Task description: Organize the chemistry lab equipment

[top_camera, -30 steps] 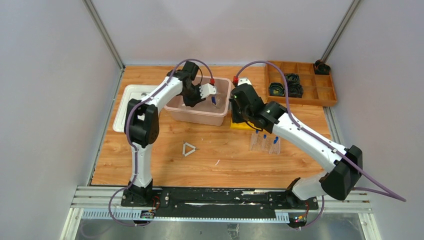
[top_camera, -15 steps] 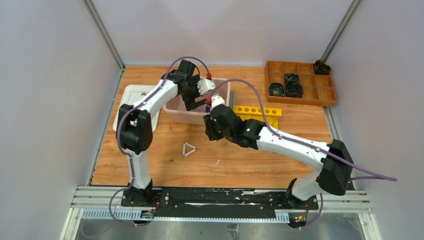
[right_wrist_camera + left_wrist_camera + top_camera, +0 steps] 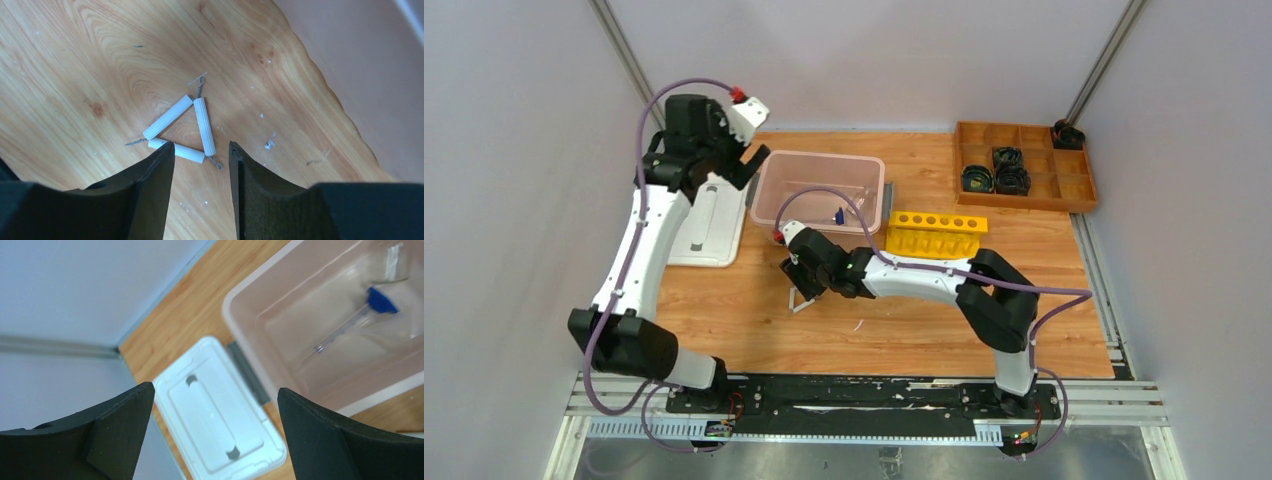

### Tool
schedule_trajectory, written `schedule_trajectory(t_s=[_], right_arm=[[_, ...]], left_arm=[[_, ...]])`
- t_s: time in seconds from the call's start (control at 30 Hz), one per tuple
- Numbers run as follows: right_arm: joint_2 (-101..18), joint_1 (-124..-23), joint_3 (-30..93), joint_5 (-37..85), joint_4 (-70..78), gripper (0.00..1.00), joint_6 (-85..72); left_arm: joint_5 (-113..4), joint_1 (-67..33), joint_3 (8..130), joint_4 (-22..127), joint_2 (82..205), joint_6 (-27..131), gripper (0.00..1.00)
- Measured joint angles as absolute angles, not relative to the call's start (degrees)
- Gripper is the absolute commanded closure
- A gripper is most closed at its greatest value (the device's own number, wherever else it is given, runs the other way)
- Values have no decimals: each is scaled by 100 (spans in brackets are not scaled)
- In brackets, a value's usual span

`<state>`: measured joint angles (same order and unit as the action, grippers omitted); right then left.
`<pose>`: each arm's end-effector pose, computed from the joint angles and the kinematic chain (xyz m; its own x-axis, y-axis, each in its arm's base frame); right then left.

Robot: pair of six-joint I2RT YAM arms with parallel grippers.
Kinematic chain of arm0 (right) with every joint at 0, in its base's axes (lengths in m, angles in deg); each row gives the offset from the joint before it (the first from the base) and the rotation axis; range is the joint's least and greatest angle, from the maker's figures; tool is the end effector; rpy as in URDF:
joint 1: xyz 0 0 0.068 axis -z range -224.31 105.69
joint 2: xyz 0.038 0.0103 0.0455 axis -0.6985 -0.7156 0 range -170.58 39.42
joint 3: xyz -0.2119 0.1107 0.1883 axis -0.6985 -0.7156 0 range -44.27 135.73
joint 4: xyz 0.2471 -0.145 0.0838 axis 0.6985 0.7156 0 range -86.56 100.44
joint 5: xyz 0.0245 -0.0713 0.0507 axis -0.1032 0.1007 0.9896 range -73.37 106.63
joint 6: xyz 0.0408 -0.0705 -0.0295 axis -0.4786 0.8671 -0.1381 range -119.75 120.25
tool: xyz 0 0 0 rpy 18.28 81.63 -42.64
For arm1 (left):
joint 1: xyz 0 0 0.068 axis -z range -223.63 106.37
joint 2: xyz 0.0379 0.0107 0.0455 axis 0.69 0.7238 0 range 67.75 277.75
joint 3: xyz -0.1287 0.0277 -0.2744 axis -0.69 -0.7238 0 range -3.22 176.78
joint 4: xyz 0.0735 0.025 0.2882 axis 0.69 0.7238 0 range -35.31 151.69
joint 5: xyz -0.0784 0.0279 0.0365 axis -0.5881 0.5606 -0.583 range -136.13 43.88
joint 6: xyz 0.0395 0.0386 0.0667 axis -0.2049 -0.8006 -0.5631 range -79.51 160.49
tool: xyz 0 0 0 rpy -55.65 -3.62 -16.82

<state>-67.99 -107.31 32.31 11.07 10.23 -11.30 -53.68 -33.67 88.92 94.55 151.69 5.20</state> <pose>0.2347 0.4443 0.2105 -0.4421 -0.4286 -0.7879 -0.7792 0.6186 0.1007 0.3814 -0.0771 0.4296 -0.2591 0.6270 -0.7347 0.5286 0.7287 0.4354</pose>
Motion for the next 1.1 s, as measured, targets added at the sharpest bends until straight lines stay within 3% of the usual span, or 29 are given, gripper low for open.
schedule_trajectory(t_s=[0.27,0.47,0.67,0.9,1.1], right_arm=[[-7470,-10731,3528,1251,938,61,-776],[-7790,-10731,3561,1256,942,64,-610],[-7838,-10731,3556,1251,830,75,-524],[-7796,-10731,3340,1260,448,99,-548],[-7521,-10731,3027,1310,461,100,-605]], left_arm=[[-5516,-4460,7084,9324,13742,1047,0],[-6012,-5092,6157,9267,13353,1154,0],[-6780,-5623,5325,9208,13572,1045,0],[-7497,-6329,5137,9112,14350,800,5],[-7691,-6379,4995,9105,14780,485,12]])
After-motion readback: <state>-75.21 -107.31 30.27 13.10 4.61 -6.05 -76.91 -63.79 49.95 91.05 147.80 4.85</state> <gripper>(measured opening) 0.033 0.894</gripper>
